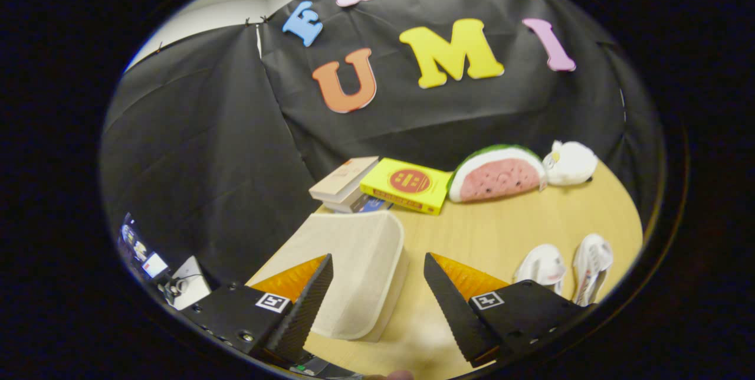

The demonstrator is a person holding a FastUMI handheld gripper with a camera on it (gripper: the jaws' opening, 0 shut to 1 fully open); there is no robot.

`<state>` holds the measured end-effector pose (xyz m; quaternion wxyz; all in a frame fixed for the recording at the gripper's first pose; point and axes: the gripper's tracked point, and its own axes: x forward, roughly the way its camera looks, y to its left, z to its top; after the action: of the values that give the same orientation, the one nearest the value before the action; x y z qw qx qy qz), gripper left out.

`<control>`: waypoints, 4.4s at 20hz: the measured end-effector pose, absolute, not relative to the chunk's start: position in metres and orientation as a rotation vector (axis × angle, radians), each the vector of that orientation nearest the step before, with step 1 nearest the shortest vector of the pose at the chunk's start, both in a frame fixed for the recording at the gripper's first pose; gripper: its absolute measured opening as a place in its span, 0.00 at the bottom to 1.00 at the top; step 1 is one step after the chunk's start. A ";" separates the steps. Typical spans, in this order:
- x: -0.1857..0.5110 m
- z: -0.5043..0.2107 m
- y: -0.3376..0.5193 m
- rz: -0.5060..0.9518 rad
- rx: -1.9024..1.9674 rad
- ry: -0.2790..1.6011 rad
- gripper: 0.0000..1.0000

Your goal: Open the storage box then place both shoes into the box .Put the left shoe in first, then the right shoe, with the right side of both shoes facing outward in a uniform manner.

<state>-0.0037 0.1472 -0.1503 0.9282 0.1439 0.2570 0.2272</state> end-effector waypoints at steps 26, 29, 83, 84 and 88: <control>0.005 -0.184 0.160 0.570 0.811 0.926 0.03; 0.000 -0.168 0.166 0.585 0.772 0.928 0.00; -0.011 -0.290 -0.099 -0.021 0.107 0.809 0.91; -0.001 -0.298 -0.103 -0.028 0.092 0.828 0.90; 0.022 -0.327 -0.102 -0.019 0.118 0.921 0.73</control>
<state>0.0224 -0.1016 -0.3269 0.8940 0.0568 0.4443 -0.0094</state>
